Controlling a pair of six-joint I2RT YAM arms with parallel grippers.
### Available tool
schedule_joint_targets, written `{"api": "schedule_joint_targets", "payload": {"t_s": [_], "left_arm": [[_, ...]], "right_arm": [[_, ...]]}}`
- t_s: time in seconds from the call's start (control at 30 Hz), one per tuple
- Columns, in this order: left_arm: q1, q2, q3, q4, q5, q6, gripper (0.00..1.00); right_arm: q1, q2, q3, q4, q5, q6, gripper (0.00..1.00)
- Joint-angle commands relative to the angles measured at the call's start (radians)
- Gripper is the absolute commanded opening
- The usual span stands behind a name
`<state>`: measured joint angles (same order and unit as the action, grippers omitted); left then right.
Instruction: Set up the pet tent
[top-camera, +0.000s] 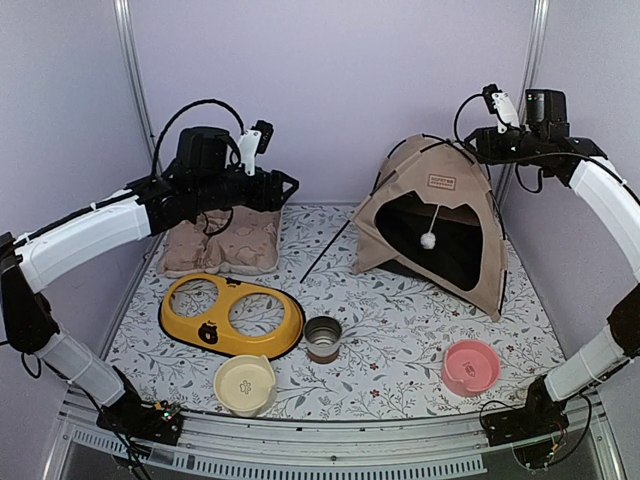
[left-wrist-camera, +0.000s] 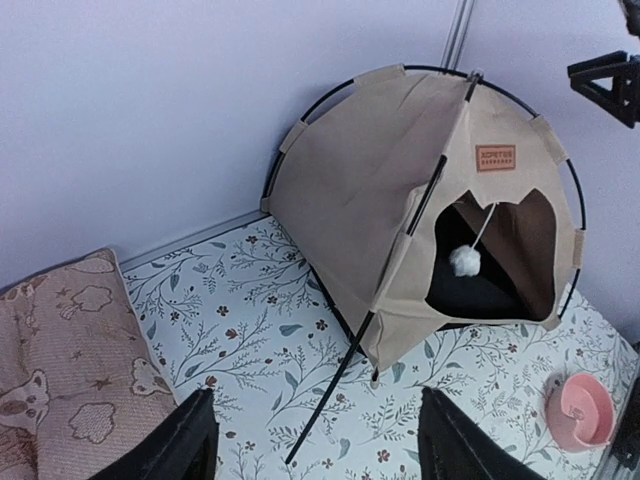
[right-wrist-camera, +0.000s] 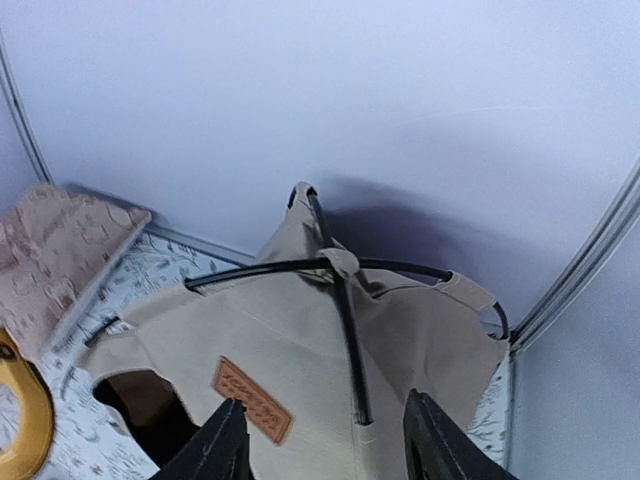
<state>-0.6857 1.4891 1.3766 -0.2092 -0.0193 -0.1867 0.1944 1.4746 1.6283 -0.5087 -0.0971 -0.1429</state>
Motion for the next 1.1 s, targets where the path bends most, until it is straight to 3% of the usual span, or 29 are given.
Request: {"api": "schedule_joint_targets", "payload": {"t_s": [0.0, 0.13, 0.27, 0.63, 1.07], "left_arm": [[0.014, 0.0, -0.026, -0.005, 0.02, 0.005, 0.68], [0.015, -0.007, -0.052, 0.012, 0.022, -0.003, 0.68], [0.014, -0.016, -0.073, 0.028, 0.019, -0.008, 0.69], [0.014, -0.032, -0.103, 0.052, 0.006, -0.025, 0.69], [0.015, -0.078, -0.151, 0.055, -0.012, -0.025, 0.69]], "right_arm": [[0.002, -0.08, -0.007, 0.0, 0.001, 0.072, 0.66], [0.046, -0.144, -0.02, -0.001, 0.0, 0.134, 0.78], [0.138, -0.206, -0.079, 0.033, 0.005, 0.227, 0.83], [0.363, -0.297, -0.381, 0.269, 0.024, 0.491, 0.84], [0.637, -0.077, -0.542, 0.537, 0.118, 0.779, 0.75]]}}
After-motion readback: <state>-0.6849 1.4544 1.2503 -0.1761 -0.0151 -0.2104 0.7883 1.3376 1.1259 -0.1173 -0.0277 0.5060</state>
